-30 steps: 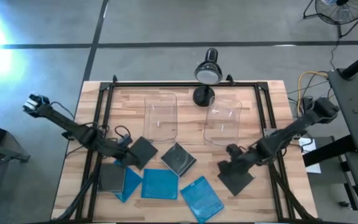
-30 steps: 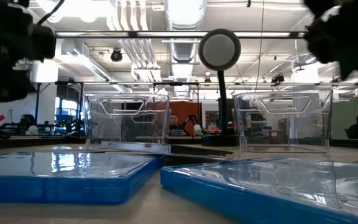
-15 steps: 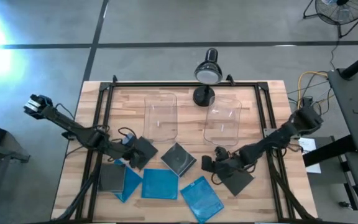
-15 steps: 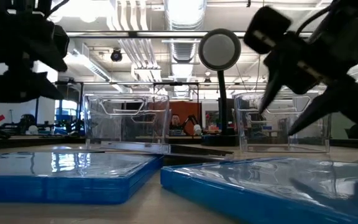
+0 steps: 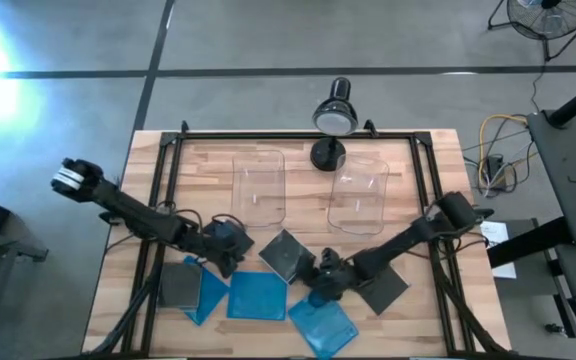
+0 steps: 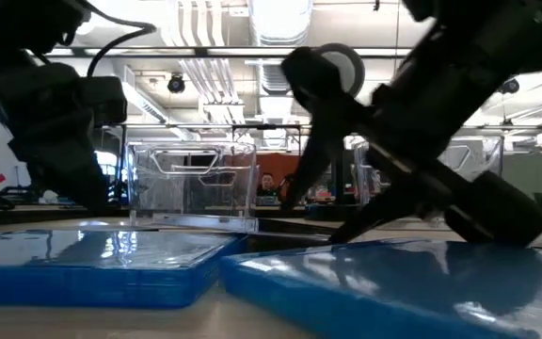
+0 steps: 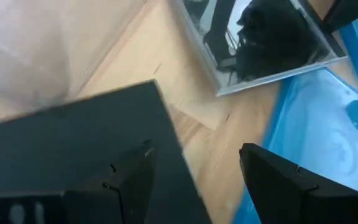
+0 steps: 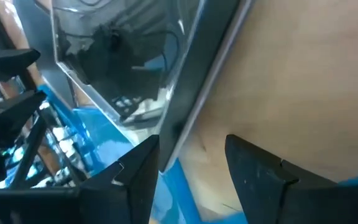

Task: Pick & place jewel cases by type
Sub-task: Put the black CD case into the right transparent bin

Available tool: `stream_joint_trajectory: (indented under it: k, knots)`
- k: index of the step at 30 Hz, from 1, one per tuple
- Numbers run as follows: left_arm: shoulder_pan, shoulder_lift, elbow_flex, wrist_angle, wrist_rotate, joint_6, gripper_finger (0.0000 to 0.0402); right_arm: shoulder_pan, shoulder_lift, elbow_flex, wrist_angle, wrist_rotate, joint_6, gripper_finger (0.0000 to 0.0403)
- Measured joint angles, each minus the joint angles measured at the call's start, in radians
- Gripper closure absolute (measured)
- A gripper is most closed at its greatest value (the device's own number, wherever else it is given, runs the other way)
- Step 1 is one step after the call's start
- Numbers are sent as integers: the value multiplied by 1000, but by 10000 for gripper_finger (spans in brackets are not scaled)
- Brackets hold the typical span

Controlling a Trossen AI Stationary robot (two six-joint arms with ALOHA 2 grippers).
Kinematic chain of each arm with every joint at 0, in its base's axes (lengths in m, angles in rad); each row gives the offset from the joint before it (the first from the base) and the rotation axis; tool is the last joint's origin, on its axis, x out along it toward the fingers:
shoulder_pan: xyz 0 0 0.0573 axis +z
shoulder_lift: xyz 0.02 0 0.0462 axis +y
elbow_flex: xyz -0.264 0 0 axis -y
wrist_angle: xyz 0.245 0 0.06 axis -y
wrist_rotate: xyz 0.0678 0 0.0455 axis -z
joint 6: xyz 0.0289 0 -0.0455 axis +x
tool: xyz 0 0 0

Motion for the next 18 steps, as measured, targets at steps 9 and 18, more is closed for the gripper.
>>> stream_joint_trajectory:
  k: [9, 18]
  knots:
    - [18, 127, 130, 0, -115, 222, 188, -16, 19, 179, -458, 77, 15, 222]
    - [89, 321, 228, -2, -8, 308, 188, -20, 22, 167, -411, 80, 21, 222]
